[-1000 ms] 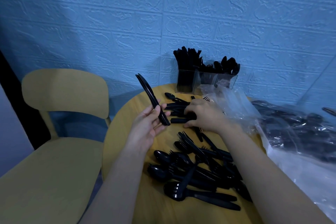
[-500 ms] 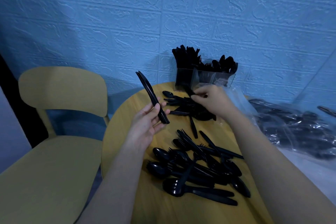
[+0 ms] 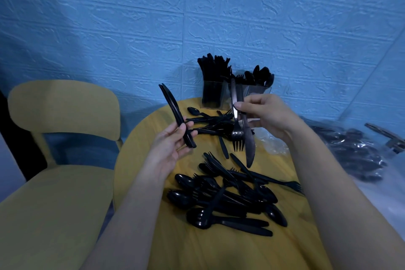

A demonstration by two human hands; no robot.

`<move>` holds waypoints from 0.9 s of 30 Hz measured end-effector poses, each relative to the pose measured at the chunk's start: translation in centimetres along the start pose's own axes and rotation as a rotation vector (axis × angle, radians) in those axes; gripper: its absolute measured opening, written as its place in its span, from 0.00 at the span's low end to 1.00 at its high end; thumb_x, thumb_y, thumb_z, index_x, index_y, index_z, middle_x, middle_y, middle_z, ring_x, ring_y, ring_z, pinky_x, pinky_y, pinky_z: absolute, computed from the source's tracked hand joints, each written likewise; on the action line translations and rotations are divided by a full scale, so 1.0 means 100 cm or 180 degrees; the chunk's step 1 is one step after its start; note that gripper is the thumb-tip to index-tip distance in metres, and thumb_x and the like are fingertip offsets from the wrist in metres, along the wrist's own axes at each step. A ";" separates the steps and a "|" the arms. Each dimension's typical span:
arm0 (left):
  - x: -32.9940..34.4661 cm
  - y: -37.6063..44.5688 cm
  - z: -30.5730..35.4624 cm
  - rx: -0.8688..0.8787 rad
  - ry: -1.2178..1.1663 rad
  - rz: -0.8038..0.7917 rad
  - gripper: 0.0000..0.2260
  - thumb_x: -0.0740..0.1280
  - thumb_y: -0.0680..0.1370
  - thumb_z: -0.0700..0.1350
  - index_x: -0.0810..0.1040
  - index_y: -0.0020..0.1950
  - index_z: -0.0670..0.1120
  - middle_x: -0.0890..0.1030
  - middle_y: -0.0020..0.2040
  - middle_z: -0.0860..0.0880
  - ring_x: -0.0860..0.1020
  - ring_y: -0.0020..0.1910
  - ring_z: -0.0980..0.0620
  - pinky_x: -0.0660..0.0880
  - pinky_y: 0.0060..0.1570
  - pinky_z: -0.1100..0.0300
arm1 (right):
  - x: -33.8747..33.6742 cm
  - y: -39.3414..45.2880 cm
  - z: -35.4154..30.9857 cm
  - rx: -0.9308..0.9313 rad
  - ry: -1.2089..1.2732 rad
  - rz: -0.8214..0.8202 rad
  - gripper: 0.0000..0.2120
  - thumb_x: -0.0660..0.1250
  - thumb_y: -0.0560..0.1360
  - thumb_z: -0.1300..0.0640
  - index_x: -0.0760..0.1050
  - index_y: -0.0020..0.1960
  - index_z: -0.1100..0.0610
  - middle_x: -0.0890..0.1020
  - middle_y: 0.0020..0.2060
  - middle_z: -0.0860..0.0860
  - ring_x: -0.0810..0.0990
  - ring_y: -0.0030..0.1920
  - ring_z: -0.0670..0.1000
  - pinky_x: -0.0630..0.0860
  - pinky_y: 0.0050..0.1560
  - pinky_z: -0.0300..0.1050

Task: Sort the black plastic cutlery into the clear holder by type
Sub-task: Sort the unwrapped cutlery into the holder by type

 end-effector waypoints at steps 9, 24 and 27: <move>0.007 -0.003 -0.001 -0.0024 0.0183 -0.0268 0.11 0.63 0.78 0.38 0.78 0.57 0.48 0.85 0.47 0.52 0.84 0.43 0.54 0.80 0.44 0.57 | 0.019 -0.025 0.031 0.0699 -0.1637 -0.0959 0.04 0.71 0.73 0.59 0.81 0.42 0.60 0.83 0.33 0.49 0.82 0.34 0.43 0.77 0.32 0.35; 0.018 -0.010 -0.005 -0.0193 0.0302 -0.0724 0.11 0.64 0.76 0.39 0.79 0.56 0.49 0.85 0.48 0.51 0.84 0.42 0.53 0.80 0.41 0.57 | 0.022 -0.025 -0.002 -0.0821 -0.0913 0.0496 0.09 0.68 0.76 0.59 0.80 0.54 0.50 0.84 0.36 0.44 0.78 0.31 0.40 0.76 0.35 0.35; 0.021 -0.011 -0.005 -0.0236 0.0211 -0.0770 0.13 0.66 0.72 0.41 0.79 0.56 0.47 0.85 0.47 0.50 0.84 0.41 0.53 0.80 0.38 0.59 | 0.040 -0.026 0.002 -0.1067 -0.1109 0.0076 0.14 0.61 0.80 0.60 0.77 0.62 0.47 0.83 0.46 0.41 0.77 0.30 0.39 0.71 0.31 0.30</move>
Point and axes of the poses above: each hand's wrist, its own y-axis towards the middle knuckle, its own x-axis out of the palm, z = x × y, the point moved 4 cm from there along y, towards the middle knuckle
